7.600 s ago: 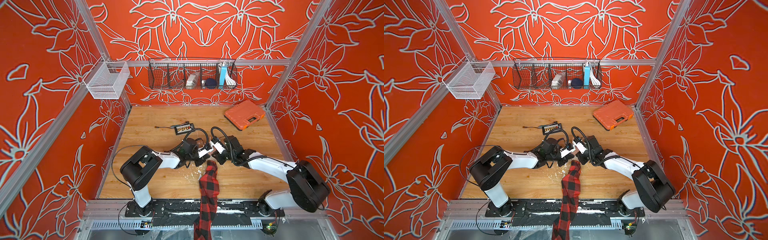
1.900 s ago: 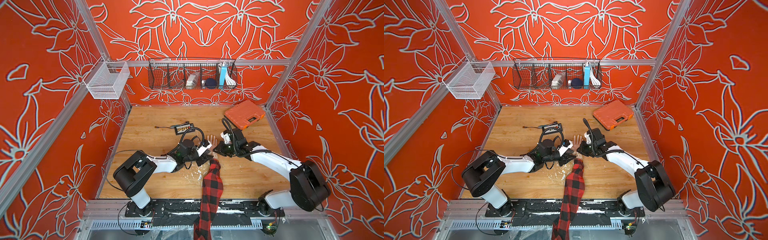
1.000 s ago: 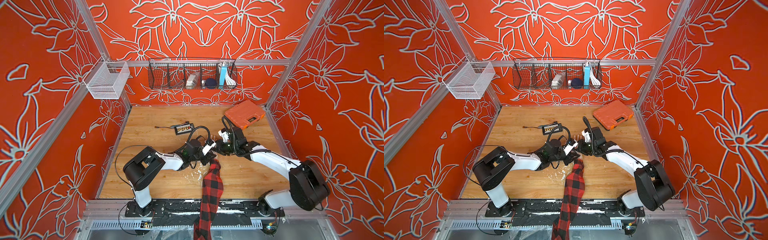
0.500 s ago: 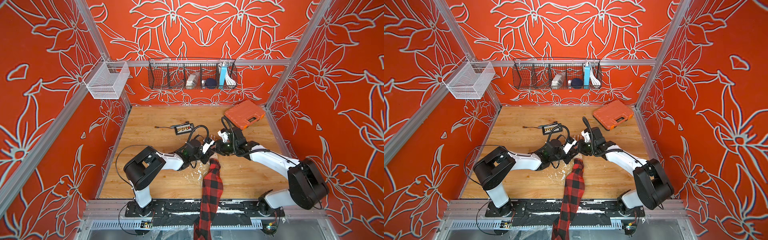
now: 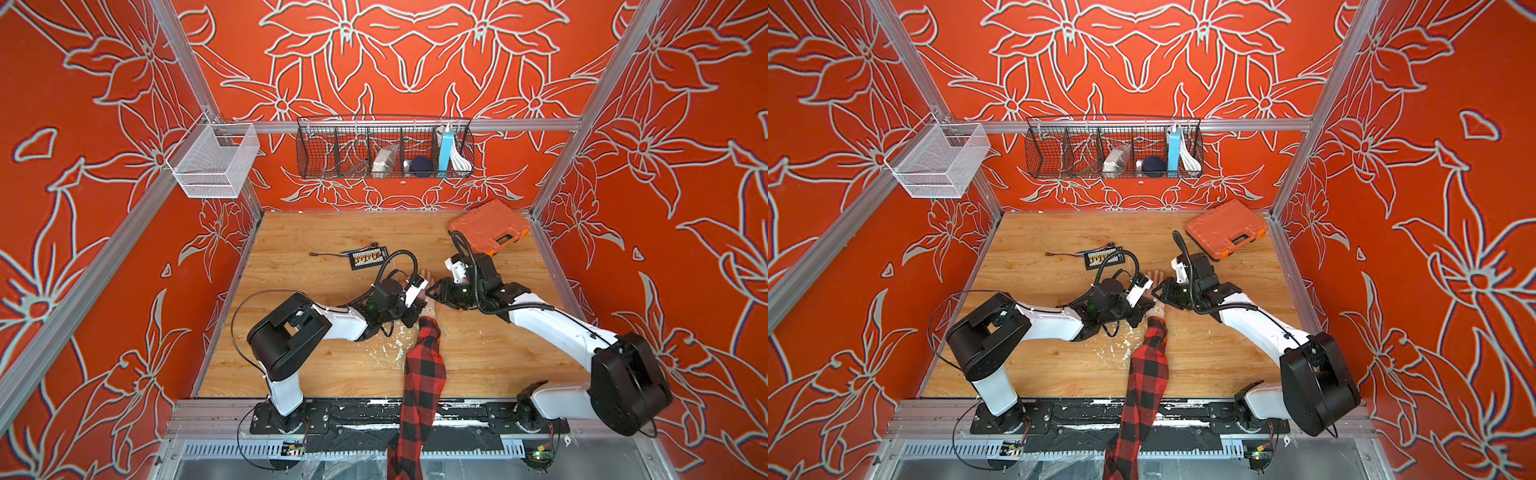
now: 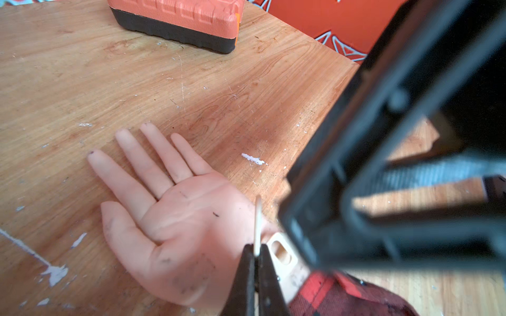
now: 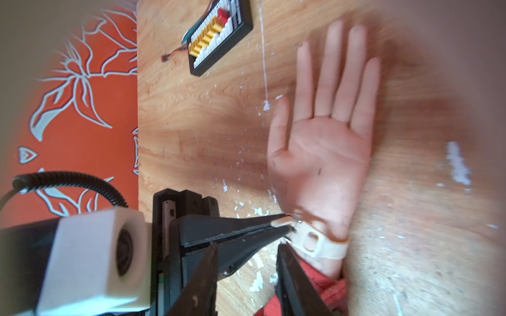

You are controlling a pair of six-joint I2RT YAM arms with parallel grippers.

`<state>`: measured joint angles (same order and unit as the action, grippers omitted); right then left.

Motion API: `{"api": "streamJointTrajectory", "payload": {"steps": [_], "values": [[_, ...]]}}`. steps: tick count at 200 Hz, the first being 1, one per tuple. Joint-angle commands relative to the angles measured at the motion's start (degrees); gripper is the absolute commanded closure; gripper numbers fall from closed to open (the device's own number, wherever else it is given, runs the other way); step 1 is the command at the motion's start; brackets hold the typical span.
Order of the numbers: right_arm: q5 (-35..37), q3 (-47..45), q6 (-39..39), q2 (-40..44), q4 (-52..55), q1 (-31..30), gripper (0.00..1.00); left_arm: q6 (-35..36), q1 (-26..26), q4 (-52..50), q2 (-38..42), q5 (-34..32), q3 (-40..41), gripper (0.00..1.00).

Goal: Take off the watch
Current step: Untie the watch from the hand.

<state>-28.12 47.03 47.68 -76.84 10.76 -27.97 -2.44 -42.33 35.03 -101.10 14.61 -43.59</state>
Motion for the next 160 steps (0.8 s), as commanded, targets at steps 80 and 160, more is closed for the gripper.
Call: {"api": "streamJointTrajectory", "payload": {"steps": [80, 160], "values": [[-0.08, -4.20, -2.32, -2.46, 1.43, 1.07, 0.66, -1.85, -0.15, -9.92, -0.14, -4.26, -6.94, 0.80], [0.00, -5.01, -2.88, -1.75, 1.73, 1.09, 0.67, -3.22, -0.13, -18.62, -0.03, -4.08, -11.20, 0.89]]}}
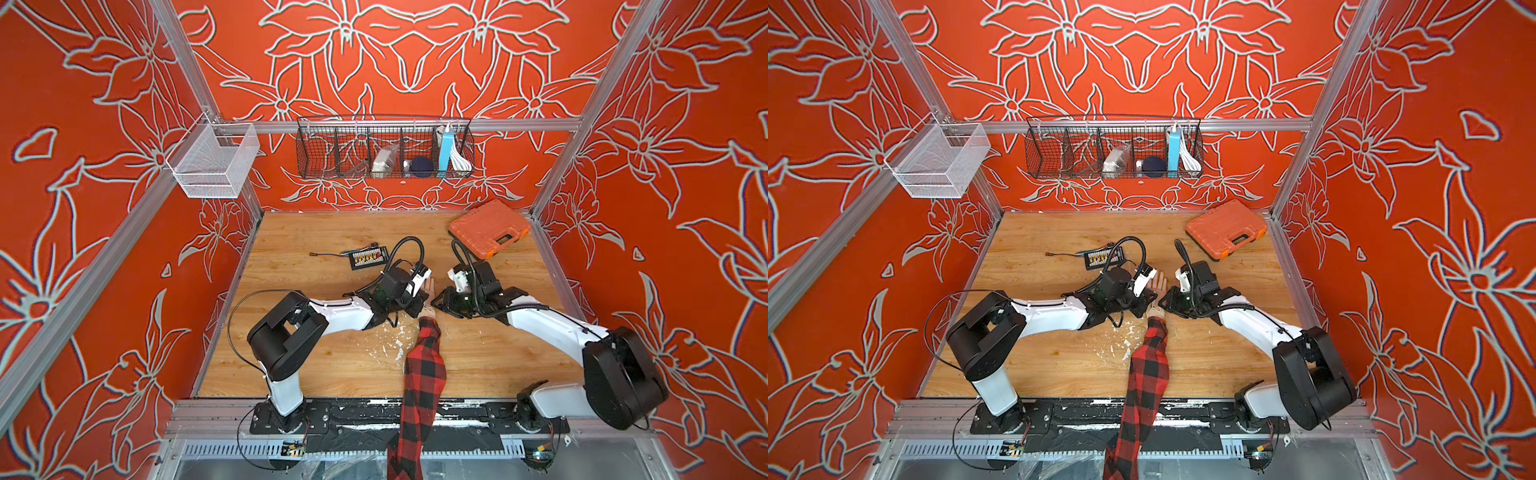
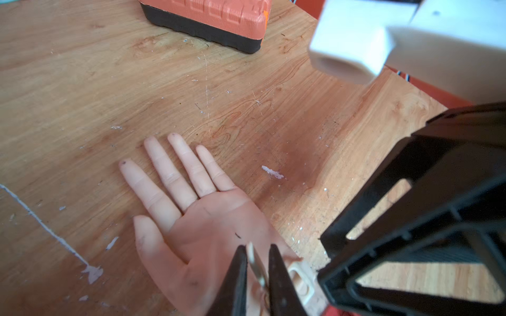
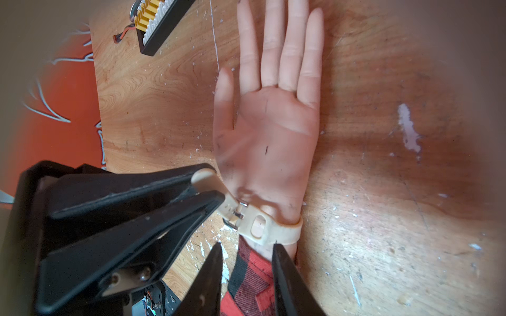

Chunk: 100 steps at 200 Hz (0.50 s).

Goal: Take off the watch
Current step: Untie the watch from the hand.

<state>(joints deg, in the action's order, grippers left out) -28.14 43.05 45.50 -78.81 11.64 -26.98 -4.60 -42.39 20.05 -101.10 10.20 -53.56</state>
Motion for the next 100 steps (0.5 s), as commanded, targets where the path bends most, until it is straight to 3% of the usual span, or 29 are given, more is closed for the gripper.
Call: {"api": "streamJointTrajectory", "payload": {"steps": [1, 33, 100], "values": [[0.02, -1.03, -0.68, 0.23, 0.85, 0.10, 0.67, -1.13, -0.06, -3.68, 0.00, 0.43, -1.21, 0.89], [0.72, -0.43, -2.08, 0.47, 1.99, 0.09, 0.67, -2.47, -0.06, -5.36, 1.48, 1.99, -0.89, 1.00], [2.67, 2.43, -14.35, 1.38, 6.21, 0.00, 0.67, -6.76, 0.59, -0.45, 5.32, 0.87, 5.12, 1.00]]}}
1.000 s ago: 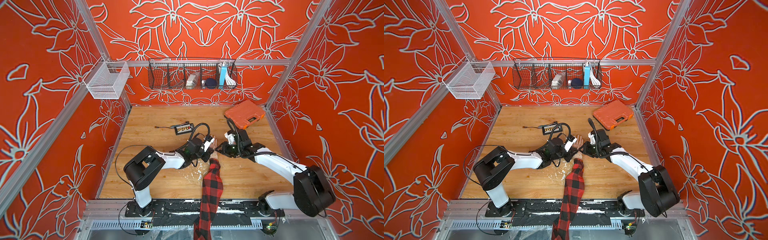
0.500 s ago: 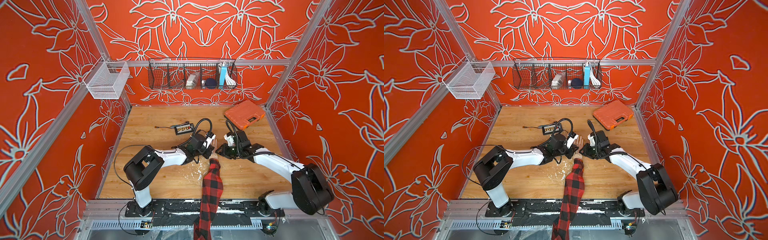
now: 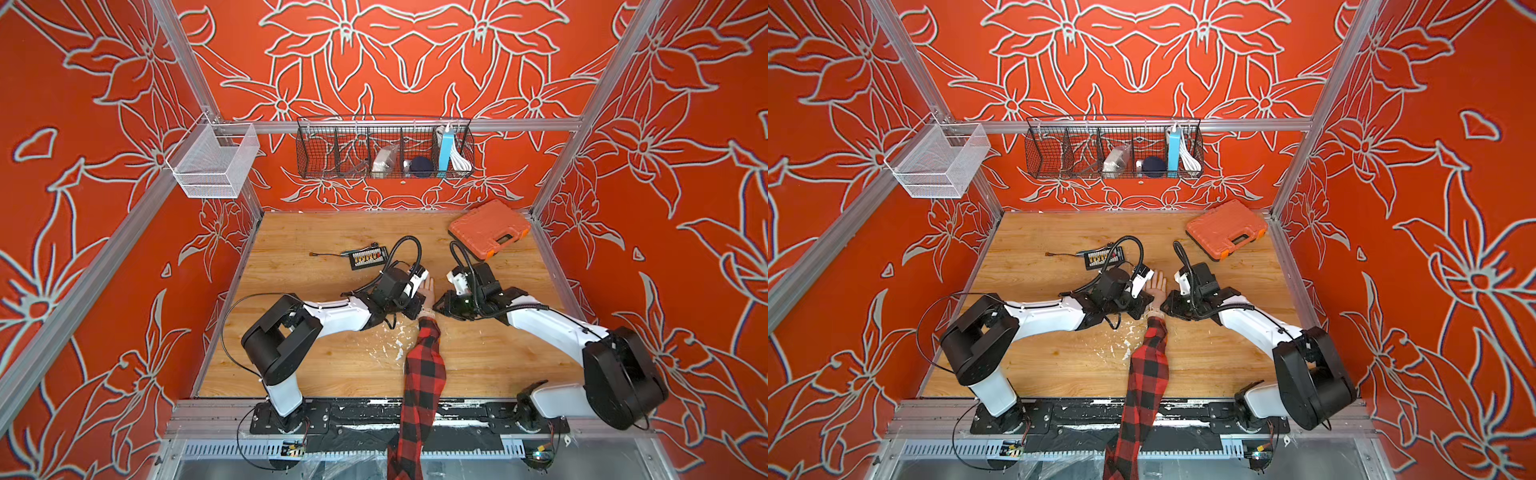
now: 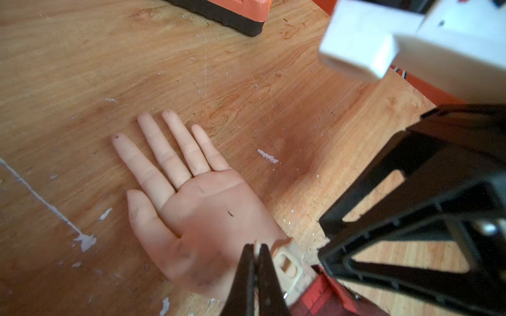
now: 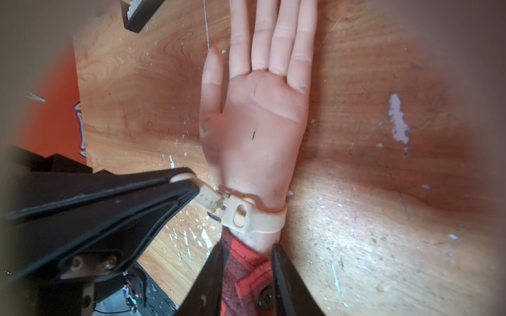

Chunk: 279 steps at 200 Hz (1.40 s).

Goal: Take off the watch
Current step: Untie the watch from the hand.

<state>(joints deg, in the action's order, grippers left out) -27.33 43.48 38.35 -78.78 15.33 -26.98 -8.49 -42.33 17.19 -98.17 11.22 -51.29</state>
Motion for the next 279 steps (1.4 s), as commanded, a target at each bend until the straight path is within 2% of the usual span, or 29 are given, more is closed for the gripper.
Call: {"api": "streamJointTrajectory", "payload": {"steps": [1, 49, 76, 86, 120, 159, 198, 230, 252, 279], "values": [[1.85, 2.00, -7.48, 1.53, 2.47, -0.04, 0.67, -2.99, 0.55, 2.59, 2.43, -0.11, 2.98, 1.00], [7.80, -4.39, -21.98, 10.17, -7.30, -1.05, 0.70, -6.65, 2.05, 19.55, 5.13, 0.40, 12.57, 1.00], [9.72, -7.51, -32.59, 14.05, -13.88, -1.94, 0.70, -7.29, 2.71, 30.75, 5.45, 0.78, 17.02, 1.00], [9.98, -7.16, -36.06, 14.01, -14.21, -2.09, 0.70, -7.03, 2.93, 33.83, 5.08, 1.25, 17.79, 1.00], [3.23, -4.67, -50.07, 10.91, -13.51, -2.76, 0.70, -6.86, 3.96, 42.27, 3.19, 4.60, 18.67, 1.00], [2.85, -3.20, -55.62, 6.52, -16.75, -3.41, 0.75, -7.70, 5.40, 47.23, 2.03, 8.49, 18.30, 1.00], [-1.73, -3.10, -52.78, 1.90, -22.85, -3.63, 0.80, -7.98, 5.91, 47.31, 1.91, 9.98, 18.17, 1.00], [1.21, 0.50, -36.72, -2.23, -21.70, -3.69, 0.82, -8.16, 6.11, 50.49, 2.37, 10.72, 19.44, 1.00], [-2.70, 1.89, -28.50, -3.61, -18.85, -3.74, 0.79, -8.66, 6.42, 53.57, 2.10, 12.08, 20.17, 1.00], [-3.56, -3.45, -26.24, -0.04, -22.32, -3.87, 0.77, -10.19, 7.15, 55.67, 1.56, 15.16, 19.94, 1.00]]}}
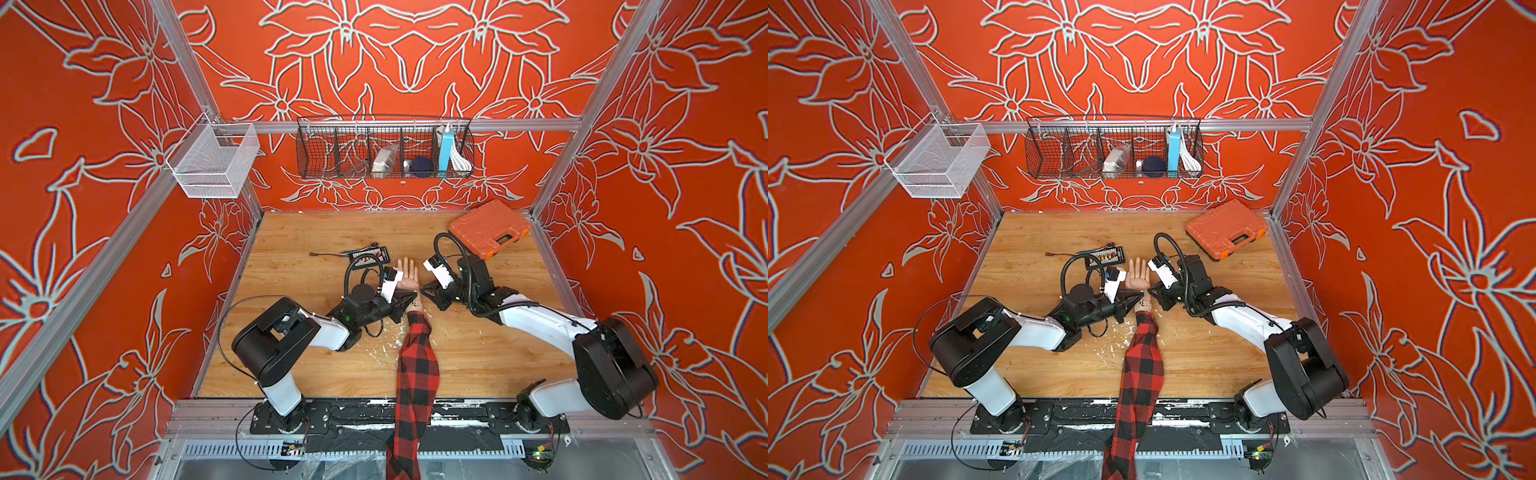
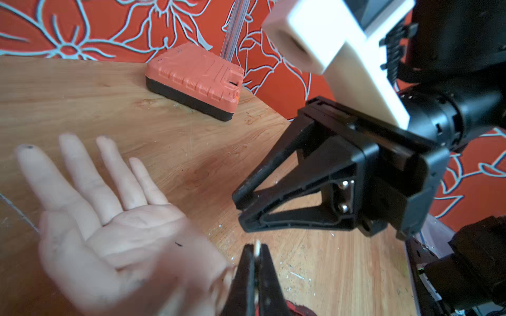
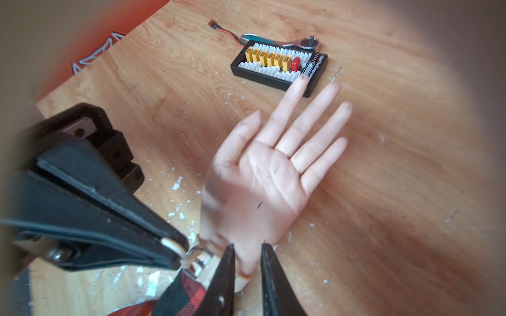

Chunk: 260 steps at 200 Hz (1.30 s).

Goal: Take off the watch
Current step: Untie the watch from the hand.

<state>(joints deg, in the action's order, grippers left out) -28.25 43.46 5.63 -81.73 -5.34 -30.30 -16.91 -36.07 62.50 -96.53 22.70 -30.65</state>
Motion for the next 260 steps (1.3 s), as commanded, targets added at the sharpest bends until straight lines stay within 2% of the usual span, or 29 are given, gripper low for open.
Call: {"api": "streamJointTrajectory", "payload": {"steps": [1, 30, 57, 76, 104, 138, 218, 260], "values": [[-2.58, -3.58, 6.49, 3.03, -1.67, -0.50, 0.77, -1.84, 0.91, 10.49, -0.12, 3.81, -0.71, 1.00], [-3.17, -7.59, 0.14, 8.50, -1.97, -0.68, 0.74, -3.86, 1.27, 14.98, -1.41, 7.33, -0.87, 1.00], [-0.43, -14.10, -11.42, 16.03, -5.66, -1.53, 0.73, -5.38, 1.38, 16.45, -2.09, 10.96, -1.66, 1.00], [0.92, -15.28, -19.14, 19.31, -6.45, -1.66, 0.73, -5.58, 1.53, 15.77, -2.03, 13.23, -2.10, 1.00], [-2.21, -13.90, -30.37, 16.39, -7.70, -1.61, 0.73, -4.95, 1.53, 15.04, -1.38, 15.11, -2.27, 1.00], [-7.65, -13.06, -37.50, 10.84, -12.31, -1.54, 0.70, -4.01, 1.61, 13.62, -0.03, 18.03, -2.87, 1.00], [-11.30, -13.09, -40.70, 8.07, -16.69, -1.34, 0.65, -4.49, 1.64, 14.46, -0.15, 20.94, -3.78, 1.00], [-12.59, -13.59, -41.21, 7.58, -16.55, -1.26, 0.69, -4.85, 1.71, 14.75, -0.15, 21.43, -4.29, 1.00]]}}
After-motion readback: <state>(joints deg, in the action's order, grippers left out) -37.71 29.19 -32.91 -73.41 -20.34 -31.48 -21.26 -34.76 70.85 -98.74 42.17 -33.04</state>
